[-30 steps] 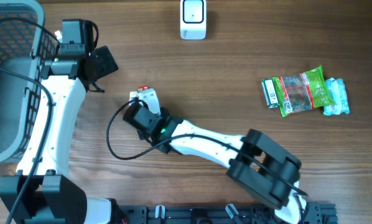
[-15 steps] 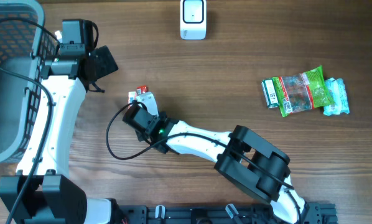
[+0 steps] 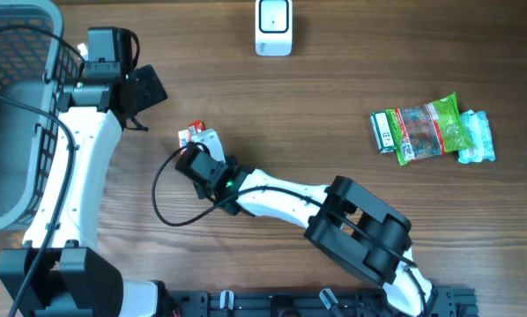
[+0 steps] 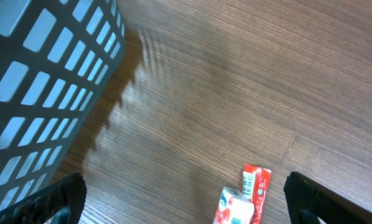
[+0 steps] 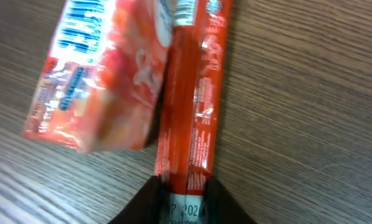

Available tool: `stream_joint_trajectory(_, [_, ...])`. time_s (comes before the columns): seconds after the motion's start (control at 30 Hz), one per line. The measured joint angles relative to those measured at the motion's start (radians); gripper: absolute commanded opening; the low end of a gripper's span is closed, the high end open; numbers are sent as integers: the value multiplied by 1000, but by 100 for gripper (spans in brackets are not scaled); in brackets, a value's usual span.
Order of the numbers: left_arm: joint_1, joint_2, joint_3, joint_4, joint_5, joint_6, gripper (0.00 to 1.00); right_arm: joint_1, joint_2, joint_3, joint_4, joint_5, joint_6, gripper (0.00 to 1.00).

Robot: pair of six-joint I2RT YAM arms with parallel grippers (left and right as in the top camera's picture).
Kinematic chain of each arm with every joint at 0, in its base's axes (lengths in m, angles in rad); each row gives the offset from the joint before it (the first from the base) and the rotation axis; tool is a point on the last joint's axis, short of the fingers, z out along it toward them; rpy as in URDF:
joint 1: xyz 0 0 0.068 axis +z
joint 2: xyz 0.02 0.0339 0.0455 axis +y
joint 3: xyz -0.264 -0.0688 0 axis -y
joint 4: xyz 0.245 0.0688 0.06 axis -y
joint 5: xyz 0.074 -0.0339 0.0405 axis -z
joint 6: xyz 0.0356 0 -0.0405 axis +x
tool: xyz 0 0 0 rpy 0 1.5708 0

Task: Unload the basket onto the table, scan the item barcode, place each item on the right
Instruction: 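Move the right gripper left and grasp the red stick packet, then carry the red stick packet rightward toward the other items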

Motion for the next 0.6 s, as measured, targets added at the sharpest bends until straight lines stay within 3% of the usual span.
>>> stream_joint_trajectory(0.1, [0,0,0,0,0,0,100,-2,0,0,-3,-6,-3,25])
stream_joint_trajectory(0.27, [0,0,0,0,0,0,100,-3,0,0,-2,-22,14,4])
stream_joint_trajectory(0.43, [0,0,0,0,0,0,100,-13,-10,5,-53,-17,7,4])
stream_joint_trajectory(0.6, [0,0,0,0,0,0,100,-108,-81,-2,-261,-11,-27,4])
